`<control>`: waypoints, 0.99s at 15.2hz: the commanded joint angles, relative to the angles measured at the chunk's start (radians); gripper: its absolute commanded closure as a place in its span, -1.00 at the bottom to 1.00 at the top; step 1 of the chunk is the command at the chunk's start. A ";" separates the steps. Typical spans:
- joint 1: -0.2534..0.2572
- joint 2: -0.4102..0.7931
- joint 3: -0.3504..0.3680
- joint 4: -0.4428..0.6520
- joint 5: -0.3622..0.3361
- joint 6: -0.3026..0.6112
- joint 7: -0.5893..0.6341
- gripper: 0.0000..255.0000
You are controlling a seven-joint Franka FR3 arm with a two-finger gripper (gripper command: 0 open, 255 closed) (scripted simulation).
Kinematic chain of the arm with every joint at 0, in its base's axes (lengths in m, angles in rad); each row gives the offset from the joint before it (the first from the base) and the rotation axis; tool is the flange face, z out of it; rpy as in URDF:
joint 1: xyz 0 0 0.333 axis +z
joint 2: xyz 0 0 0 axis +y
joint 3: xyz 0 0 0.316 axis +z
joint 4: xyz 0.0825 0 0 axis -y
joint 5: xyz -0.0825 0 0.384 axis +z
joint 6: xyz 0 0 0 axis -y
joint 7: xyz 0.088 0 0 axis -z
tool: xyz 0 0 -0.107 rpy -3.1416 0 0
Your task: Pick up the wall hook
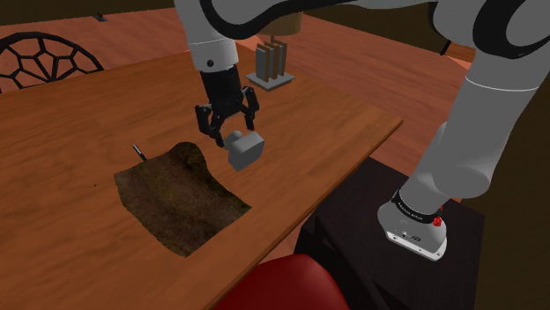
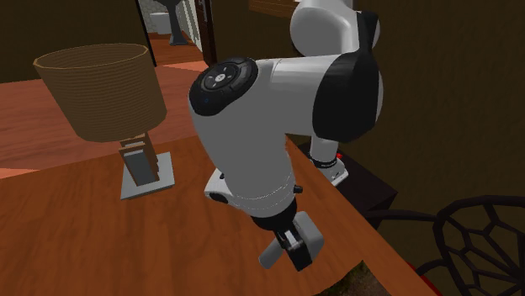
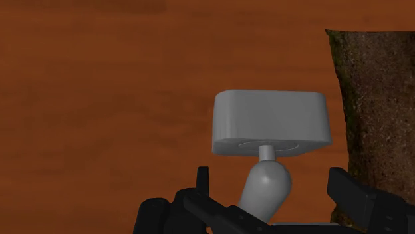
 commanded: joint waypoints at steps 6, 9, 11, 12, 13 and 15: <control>0.003 0.010 0.000 -0.026 -0.004 0.035 0.000 1.00; 0.002 0.010 0.000 -0.027 -0.004 0.036 0.000 1.00; 0.002 0.010 0.000 -0.026 -0.004 0.036 0.000 1.00; 0.002 0.010 0.000 -0.026 -0.004 0.036 0.000 1.00; 0.000 0.007 -0.001 -0.029 -0.003 0.035 -0.003 1.00; 0.000 0.004 0.000 -0.005 -0.002 0.009 -0.001 1.00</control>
